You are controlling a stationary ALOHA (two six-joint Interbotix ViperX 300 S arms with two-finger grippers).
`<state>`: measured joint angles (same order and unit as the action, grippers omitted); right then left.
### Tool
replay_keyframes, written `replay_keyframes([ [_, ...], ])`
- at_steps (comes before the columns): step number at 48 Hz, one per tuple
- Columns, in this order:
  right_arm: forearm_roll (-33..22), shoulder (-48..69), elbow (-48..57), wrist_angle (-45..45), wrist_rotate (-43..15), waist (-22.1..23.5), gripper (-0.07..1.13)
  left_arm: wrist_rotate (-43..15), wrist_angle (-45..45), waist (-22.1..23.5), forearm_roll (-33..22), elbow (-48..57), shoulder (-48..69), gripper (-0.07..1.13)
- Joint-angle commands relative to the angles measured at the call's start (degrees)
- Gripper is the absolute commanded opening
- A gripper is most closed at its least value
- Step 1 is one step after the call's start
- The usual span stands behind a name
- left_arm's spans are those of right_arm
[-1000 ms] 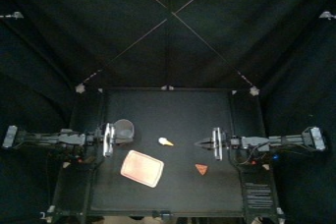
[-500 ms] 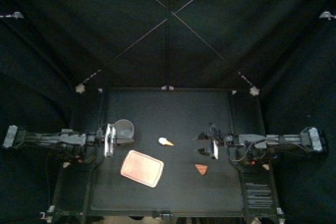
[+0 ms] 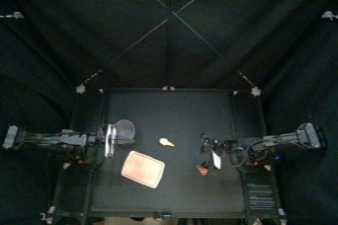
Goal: Pick the pie then place it on the pink plate
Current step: Pick the pie
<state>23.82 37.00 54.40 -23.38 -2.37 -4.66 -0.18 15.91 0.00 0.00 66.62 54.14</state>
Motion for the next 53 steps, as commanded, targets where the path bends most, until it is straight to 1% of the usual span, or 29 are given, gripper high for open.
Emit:
replay_keyframes([
  [1,5.4,-1.8,-1.8,-14.5,-1.5,-0.4,1.06,-0.1,0.2,-0.2,0.2,-1.4,-0.4,0.02],
  [4,7.3,-3.5,-1.9,-23.2,-4.0,-0.3,1.06,-0.1,0.3,-0.4,0.1,-1.4,-0.4,0.02],
  [7,7.7,-5.4,-2.3,-30.8,-7.7,0.6,1.06,-0.1,0.2,-0.4,0.2,-1.3,-0.4,0.02],
  [10,6.7,-7.2,-2.7,-36.7,-11.4,1.1,1.06,-0.2,0.2,-0.5,0.2,-1.3,-0.4,0.02],
  [13,4.2,-8.7,-3.2,-39.5,-15.0,1.1,1.06,-0.2,0.2,-0.6,0.2,-1.2,-0.4,0.02],
  [17,-0.3,-9.2,-4.0,-38.0,-19.4,0.6,1.06,-0.2,0.3,-0.9,0.2,-1.0,-0.4,0.02],
  [20,-5.7,-9.1,-4.8,-33.7,-24.1,-0.9,1.06,-0.2,0.2,-1.0,0.2,-0.6,-0.4,0.02],
  [22,-9.0,-9.3,-5.4,-30.5,-27.5,-2.5,1.06,-0.2,0.2,-1.1,0.2,-0.4,-0.4,0.02],
  [28,-18.7,-10.6,-5.3,-22.6,-40.2,-8.3,1.06,-0.2,0.2,-1.3,0.2,0.3,-0.4,0.02],
  [33,-25.2,-12.5,-4.9,-22.5,-50.0,-12.2,1.06,-0.2,0.2,-1.4,0.2,0.4,-0.4,0.02],
  [36,-28.3,-14.1,-4.9,-22.8,-56.3,-14.9,1.06,-0.2,0.2,-1.4,0.2,0.5,-0.4,0.02],
  [40,-31.6,-15.6,-5.2,-22.4,-62.8,-17.7,1.06,-0.2,0.2,-1.5,0.2,0.8,-0.4,0.02],
  [47,-36.2,-18.3,-5.4,-21.8,-71.4,-20.1,1.06,-0.2,0.2,-1.8,0.2,1.2,-0.4,0.02],
  [49,-37.5,-19.2,-5.4,-21.3,-72.9,-20.2,1.06,-0.2,0.2,-1.8,0.2,1.5,-0.4,0.02],
  [53,-39.9,-21.5,-5.4,-19.5,-74.1,-20.1,1.06,-0.2,0.2,-2.0,0.2,1.8,-0.4,0.02],
])
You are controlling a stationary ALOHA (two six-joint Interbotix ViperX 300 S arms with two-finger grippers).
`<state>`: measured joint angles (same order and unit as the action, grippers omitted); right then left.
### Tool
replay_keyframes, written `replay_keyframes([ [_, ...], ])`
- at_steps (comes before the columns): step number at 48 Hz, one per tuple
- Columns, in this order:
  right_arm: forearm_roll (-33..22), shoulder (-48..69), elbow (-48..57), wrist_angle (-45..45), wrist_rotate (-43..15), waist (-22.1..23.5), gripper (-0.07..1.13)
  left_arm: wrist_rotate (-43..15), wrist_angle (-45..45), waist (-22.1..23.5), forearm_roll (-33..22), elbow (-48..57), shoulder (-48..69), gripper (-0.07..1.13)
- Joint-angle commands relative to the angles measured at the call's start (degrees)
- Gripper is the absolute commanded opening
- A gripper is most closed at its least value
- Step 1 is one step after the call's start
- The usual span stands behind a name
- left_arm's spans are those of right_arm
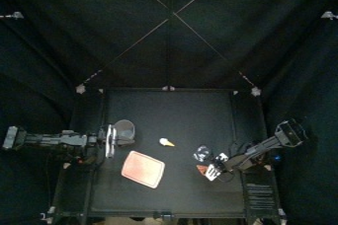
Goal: Pick the pie then place it on the pink plate
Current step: Pick the pie
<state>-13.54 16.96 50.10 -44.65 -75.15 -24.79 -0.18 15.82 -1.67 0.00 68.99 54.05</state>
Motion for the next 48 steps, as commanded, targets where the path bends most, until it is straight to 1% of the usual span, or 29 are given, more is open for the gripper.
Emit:
replay_keyframes([
  [1,-2.9,-1.8,-1.1,2.1,-1.3,0.0,1.06,-0.2,0.3,-0.4,0.2,-0.4,-0.3,0.02],
  [7,-4.7,-4.0,-1.1,4.4,-1.3,1.5,1.06,-0.2,0.3,-0.5,0.2,-0.3,-0.2,0.02],
  [17,-5.0,-5.1,0.3,9.4,-1.0,4.4,1.06,-0.2,0.3,-1.1,0.2,0.2,-0.2,0.02],
  [22,-4.7,-5.7,1.2,12.0,-0.9,5.1,1.06,-0.2,0.3,-1.8,0.2,0.4,-0.3,0.02],
  [31,-4.3,-8.1,1.9,15.3,-0.9,5.4,1.06,-0.2,0.3,-2.5,0.2,1.1,-0.2,0.02],
  [43,-4.0,-11.3,1.9,15.3,-0.9,5.2,1.06,-0.2,0.3,-2.7,0.2,1.4,-0.2,0.02],
  [48,-2.7,-11.3,1.8,15.3,-0.9,5.1,1.05,-0.2,0.3,-2.7,0.2,1.4,-0.2,0.02],
])
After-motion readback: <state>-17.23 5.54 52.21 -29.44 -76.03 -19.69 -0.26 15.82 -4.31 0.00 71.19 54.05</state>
